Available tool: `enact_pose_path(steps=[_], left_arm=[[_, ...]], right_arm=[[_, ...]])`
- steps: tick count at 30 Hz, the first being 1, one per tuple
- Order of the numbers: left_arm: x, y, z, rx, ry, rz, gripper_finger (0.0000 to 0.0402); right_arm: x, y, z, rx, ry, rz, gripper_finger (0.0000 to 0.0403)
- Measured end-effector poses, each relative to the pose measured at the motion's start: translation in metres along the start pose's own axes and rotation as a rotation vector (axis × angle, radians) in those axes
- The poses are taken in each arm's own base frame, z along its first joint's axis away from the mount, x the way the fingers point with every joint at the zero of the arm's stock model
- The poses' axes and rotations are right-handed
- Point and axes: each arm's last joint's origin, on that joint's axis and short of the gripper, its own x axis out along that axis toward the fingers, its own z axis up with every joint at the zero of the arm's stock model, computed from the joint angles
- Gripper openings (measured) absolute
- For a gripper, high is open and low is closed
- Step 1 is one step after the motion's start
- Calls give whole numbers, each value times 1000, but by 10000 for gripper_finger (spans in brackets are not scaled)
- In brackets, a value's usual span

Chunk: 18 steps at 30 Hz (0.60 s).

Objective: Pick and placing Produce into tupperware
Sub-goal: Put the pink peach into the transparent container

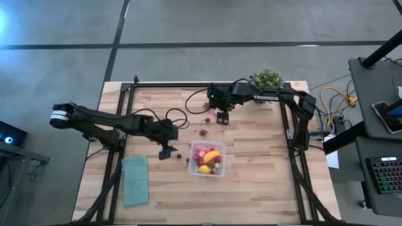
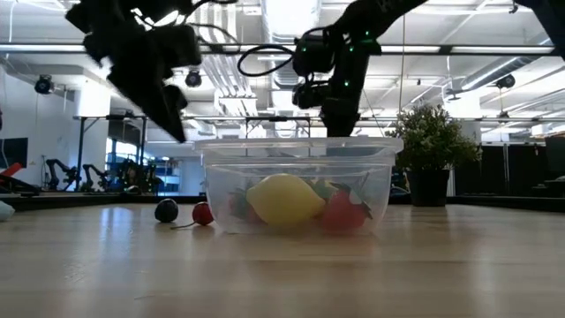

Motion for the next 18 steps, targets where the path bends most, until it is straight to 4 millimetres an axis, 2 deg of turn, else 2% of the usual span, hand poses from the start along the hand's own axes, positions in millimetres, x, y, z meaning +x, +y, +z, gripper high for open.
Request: enact_pose_path(steps=[3, 11, 18], left_arm=[[-5, 3, -7, 1, 32, 88, 241], [-9, 11, -24, 26, 42, 252, 241], [-7, 14, -42, 37, 65, 276, 241]], right_arm=[[8, -3, -1, -16, -43, 61, 238], [26, -19, -10, 34, -77, 51, 237], [35, -22, -11, 86, -146, 97, 237]])
